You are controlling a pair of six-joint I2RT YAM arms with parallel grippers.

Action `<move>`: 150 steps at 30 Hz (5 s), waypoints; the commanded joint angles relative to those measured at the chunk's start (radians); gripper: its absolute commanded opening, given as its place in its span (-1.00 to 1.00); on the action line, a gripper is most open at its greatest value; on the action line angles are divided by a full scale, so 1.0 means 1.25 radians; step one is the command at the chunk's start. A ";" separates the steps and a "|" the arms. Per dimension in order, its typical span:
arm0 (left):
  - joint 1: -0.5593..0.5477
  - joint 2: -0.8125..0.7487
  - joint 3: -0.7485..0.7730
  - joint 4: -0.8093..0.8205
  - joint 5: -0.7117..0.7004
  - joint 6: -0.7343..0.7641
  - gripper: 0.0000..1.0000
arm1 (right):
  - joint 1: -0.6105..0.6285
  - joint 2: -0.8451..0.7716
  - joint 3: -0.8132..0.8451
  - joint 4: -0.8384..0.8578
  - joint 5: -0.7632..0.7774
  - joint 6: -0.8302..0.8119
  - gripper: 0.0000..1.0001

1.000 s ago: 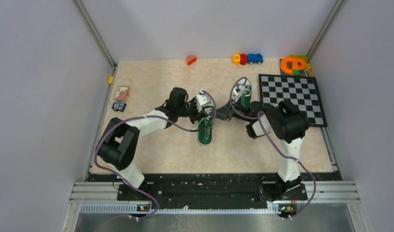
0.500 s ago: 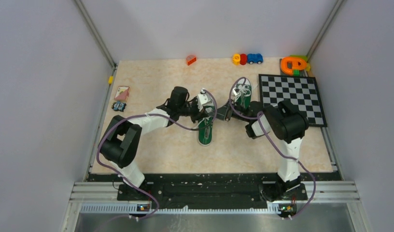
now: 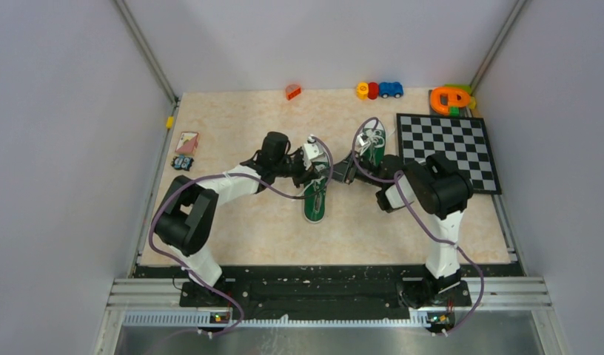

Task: Tie the shoes
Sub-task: Wrap the shoelace around the shoelace.

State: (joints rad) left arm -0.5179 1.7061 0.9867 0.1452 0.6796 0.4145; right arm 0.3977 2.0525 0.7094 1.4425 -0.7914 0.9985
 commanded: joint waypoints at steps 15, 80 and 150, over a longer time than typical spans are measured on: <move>-0.007 0.010 0.042 0.000 0.026 0.001 -1.00 | 0.021 -0.031 0.016 0.062 0.037 0.016 -0.21; 0.139 -0.164 -0.124 0.166 -0.027 -0.281 0.23 | 0.029 -0.047 0.018 0.036 0.011 0.012 -1.00; -0.012 -0.038 -0.001 0.049 -0.130 -0.435 -1.00 | 0.057 -0.140 -0.024 -0.125 0.170 -0.028 -1.00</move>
State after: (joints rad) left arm -0.5266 1.6619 0.9573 0.1181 0.5148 -0.0639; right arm 0.4519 1.9308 0.6807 1.2629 -0.5838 0.9863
